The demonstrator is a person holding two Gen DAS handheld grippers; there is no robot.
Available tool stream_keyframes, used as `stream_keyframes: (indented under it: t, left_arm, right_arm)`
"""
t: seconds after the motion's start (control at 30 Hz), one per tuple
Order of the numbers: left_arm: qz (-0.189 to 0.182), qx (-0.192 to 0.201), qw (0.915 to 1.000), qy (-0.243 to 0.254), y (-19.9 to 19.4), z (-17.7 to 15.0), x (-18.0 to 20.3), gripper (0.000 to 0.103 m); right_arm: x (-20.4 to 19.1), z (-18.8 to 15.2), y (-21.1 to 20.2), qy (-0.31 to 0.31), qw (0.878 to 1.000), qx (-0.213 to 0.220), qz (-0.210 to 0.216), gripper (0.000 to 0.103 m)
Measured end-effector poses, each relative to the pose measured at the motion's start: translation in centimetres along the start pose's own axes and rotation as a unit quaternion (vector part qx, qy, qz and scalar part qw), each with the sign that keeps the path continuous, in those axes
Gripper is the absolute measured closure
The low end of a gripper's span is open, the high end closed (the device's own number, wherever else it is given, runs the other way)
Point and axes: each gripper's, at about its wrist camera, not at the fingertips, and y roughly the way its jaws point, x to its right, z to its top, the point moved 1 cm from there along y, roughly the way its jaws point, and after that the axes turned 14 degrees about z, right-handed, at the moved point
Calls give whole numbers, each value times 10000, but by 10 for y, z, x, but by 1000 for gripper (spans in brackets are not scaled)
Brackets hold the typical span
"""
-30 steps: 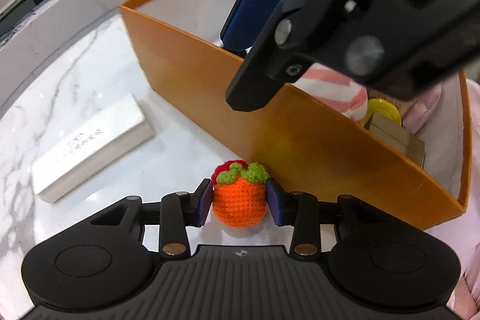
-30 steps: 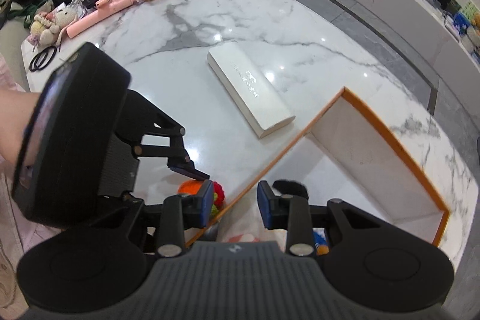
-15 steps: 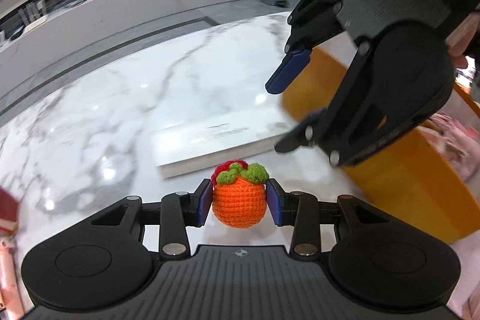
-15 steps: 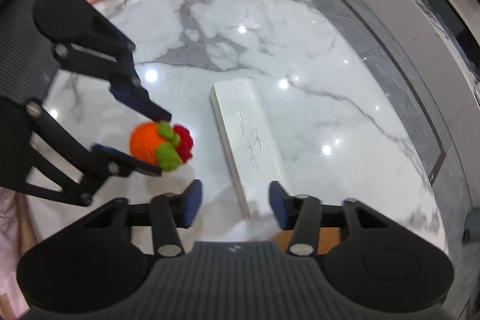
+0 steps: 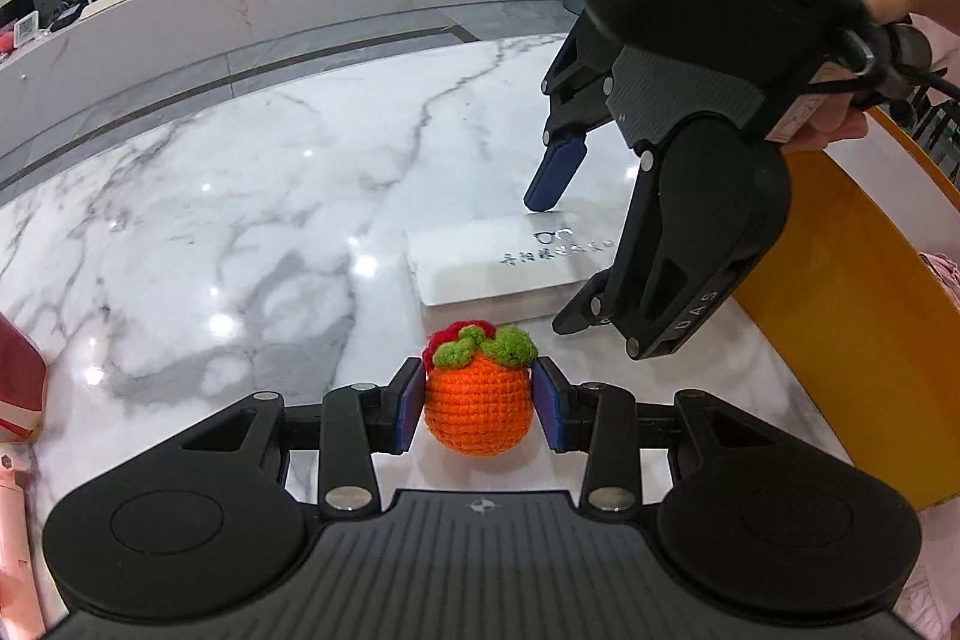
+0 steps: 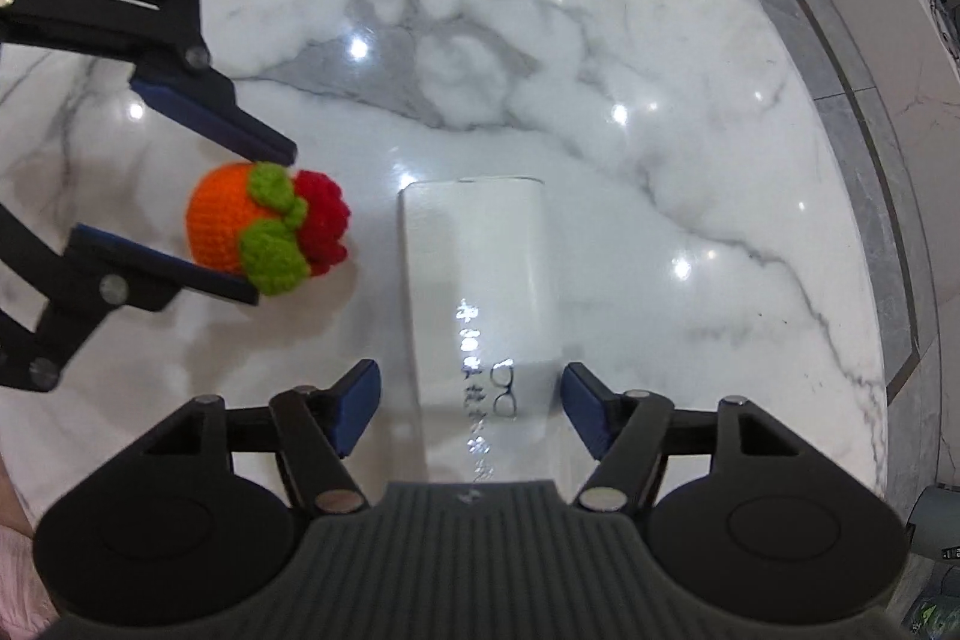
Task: Organize objects
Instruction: 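Carry the persimmon with the left gripper while the right carries the glasses box over the box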
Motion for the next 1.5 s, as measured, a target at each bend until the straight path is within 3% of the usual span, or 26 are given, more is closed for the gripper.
stream_keyframes:
  t: [0.2,0.33,0.67,0.87,1.07,1.17,1.33,1.5]
  left_arm:
    - [-64,28,9999,-90,3,-2,-6,58]
    - [-82,-8,9999,-131,5,-3,-6,58]
    - [114,-39,9999,-53,-14,-11,-5,58]
    - [253,125,9996,-1,-51,-8,-4,58]
    - [262,632,9976,83,-104,12,11,58]
    - [169,887,9959,88,-126,25,25,58]
    - [-104,1227,9919,296,-140,47,63,58]
    - [-326,1339,9875,771,-131,70,115,58]
  right_arm:
    - [14,3,8,274,9994,-84,168,34]
    - [15,1,9,457,9989,-18,145,39]
    - [-20,-13,4,685,9970,335,-167,40]
    - [-44,-21,-46,1102,9891,978,-23,40]
    - [-67,-36,-131,1359,9780,1578,-94,40]
    - [-73,-65,-167,1586,9717,1724,-299,40]
    - [-64,-128,-190,2304,9562,1677,-670,40]
    - [-44,-203,-176,3438,9236,1464,-855,40]
